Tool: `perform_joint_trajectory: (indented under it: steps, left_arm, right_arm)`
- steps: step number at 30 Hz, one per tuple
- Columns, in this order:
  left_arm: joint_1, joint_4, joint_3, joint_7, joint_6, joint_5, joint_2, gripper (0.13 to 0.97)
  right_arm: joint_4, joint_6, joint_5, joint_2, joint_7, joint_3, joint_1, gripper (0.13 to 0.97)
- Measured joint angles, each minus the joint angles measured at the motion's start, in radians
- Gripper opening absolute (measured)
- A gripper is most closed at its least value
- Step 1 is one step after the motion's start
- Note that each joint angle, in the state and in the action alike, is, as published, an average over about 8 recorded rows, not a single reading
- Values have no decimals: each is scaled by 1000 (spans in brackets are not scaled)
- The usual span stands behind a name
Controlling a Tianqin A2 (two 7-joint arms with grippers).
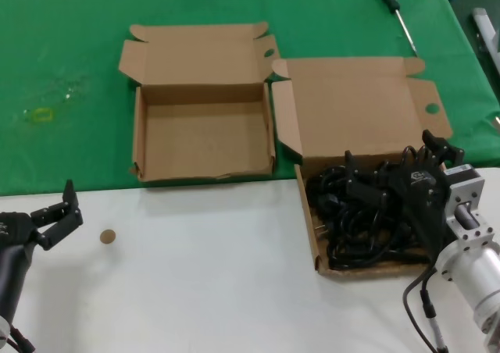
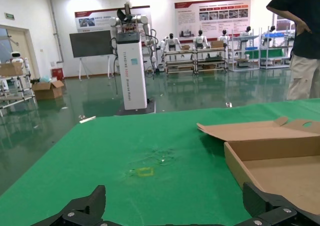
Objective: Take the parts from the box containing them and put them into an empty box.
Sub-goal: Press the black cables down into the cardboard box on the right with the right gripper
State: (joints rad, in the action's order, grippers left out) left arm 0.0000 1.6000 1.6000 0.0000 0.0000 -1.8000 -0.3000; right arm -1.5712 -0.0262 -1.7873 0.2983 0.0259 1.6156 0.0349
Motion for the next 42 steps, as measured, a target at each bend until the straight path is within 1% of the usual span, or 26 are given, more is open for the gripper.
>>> perform_joint_trajectory:
  steps: [6, 10, 18, 19, 23, 27, 28, 32, 36, 40, 42]
  left_arm:
    - [0, 0, 0, 0, 0, 0, 0, 935]
    - [0, 0, 0, 0, 0, 0, 0, 935]
    - [0, 0, 0, 0, 0, 0, 0, 831]
    - [0, 0, 0, 0, 0, 0, 0, 831]
    - [0, 0, 0, 0, 0, 0, 0, 743]
    - [0, 0, 0, 0, 0, 0, 0, 655]
    - [0, 0, 0, 0, 0, 0, 0, 655]
    - [0, 0, 0, 0, 0, 0, 0, 543]
    - [0, 0, 0, 0, 0, 0, 0, 432]
    - [0, 0, 0, 0, 0, 0, 0, 432]
    - [0, 0, 0, 0, 0, 0, 0, 390]
  right_arm:
    - [0, 0, 0, 0, 0, 0, 0, 966]
    - [0, 0, 0, 0, 0, 0, 0, 966]
    - [2, 18, -9, 18, -8, 18, 3, 966]
    - [3, 22, -12, 23, -10, 23, 5, 966]
    - [1, 34, -23, 54, -16, 46, 10, 966]
    - [-11, 33, -30, 103, -23, 71, 19, 966]
    - [-16, 31, -32, 119, -25, 78, 23, 966]
    - [-30, 3, -29, 194, -36, 106, 47, 966]
    - [-36, -68, -10, 281, -32, 125, 82, 966]
    - [-37, -172, 11, 361, -3, 131, 120, 966]
    - [-38, -233, 17, 397, 22, 133, 140, 966]
